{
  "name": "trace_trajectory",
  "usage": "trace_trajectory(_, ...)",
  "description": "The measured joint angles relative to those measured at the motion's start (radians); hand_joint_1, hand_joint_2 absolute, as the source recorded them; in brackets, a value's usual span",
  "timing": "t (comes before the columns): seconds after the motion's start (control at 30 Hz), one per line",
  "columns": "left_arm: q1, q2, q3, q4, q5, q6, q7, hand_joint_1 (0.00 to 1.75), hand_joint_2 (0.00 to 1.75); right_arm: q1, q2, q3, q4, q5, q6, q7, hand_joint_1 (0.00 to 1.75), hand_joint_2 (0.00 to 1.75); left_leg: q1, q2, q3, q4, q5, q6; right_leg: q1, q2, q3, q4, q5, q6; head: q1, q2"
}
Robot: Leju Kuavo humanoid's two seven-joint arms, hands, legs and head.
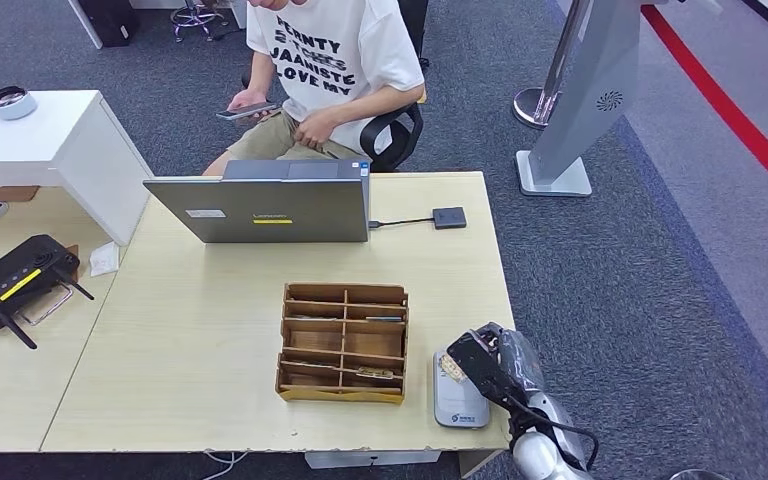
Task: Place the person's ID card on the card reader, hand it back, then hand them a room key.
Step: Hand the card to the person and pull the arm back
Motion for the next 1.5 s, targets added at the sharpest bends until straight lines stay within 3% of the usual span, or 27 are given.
trace_trajectory(0.1,0.0,-0.001,0.002,0.0,-0.001,0.007,0.0,0.0,0.0,0.033,0.029,-0.027,-0.064,-0.034,-0.129,-0.084,1.75,1.75,0.0,0.0,0.0,0.0,0.0,0.0,0.0,0.0,0.0,0.0,0.0,0.0,0.0,0.0)
trace_trajectory(0.2,0.0,-0.003,0.002,0.0,-0.004,0.009,0.0,0.0,0.0,0.061,0.053,-0.047,-0.138,-0.052,-0.179,-0.122,1.75,1.75,0.0,0.0,0.0,0.0,0.0,0.0,0.0,0.0,-0.001,0.0,0.0,0.0,0.0,0.0)
trace_trajectory(0.57,0.0,-0.01,0.002,0.0,-0.02,0.016,-0.009,0.0,0.0,0.151,0.115,-0.075,-0.401,-0.215,-0.231,-0.319,1.75,1.75,0.0,0.0,-0.001,0.0,0.0,0.0,0.0,0.0,-0.001,0.0,0.0,0.0,0.0,0.0)
trace_trajectory(1.0,-0.001,-0.01,0.002,0.0,-0.035,0.019,-0.012,0.0,0.0,0.152,0.123,-0.034,-0.543,-0.237,-0.206,-0.363,1.75,1.75,0.0,0.0,-0.001,0.0,0.0,0.0,0.0,0.001,-0.001,0.0,0.0,0.0,0.0,0.0)
trace_trajectory(1.27,-0.015,-0.01,0.0,0.0,-0.074,-0.005,-0.009,0.0,0.0,0.012,0.114,0.075,-0.496,0.008,-0.207,-0.343,1.75,1.75,0.0,0.0,-0.001,0.0,0.001,-0.001,0.0,0.001,-0.001,0.0,0.0,0.0,0.0,0.0)
trace_trajectory(1.5,-0.046,-0.01,-0.024,0.0,-0.127,-0.044,0.022,0.0,0.0,-0.212,0.101,0.193,-0.333,0.287,-0.223,-0.222,1.75,1.75,0.0,0.001,-0.001,0.0,0.002,-0.001,0.0,0.001,-0.001,0.001,0.002,-0.001,0.0,0.0)
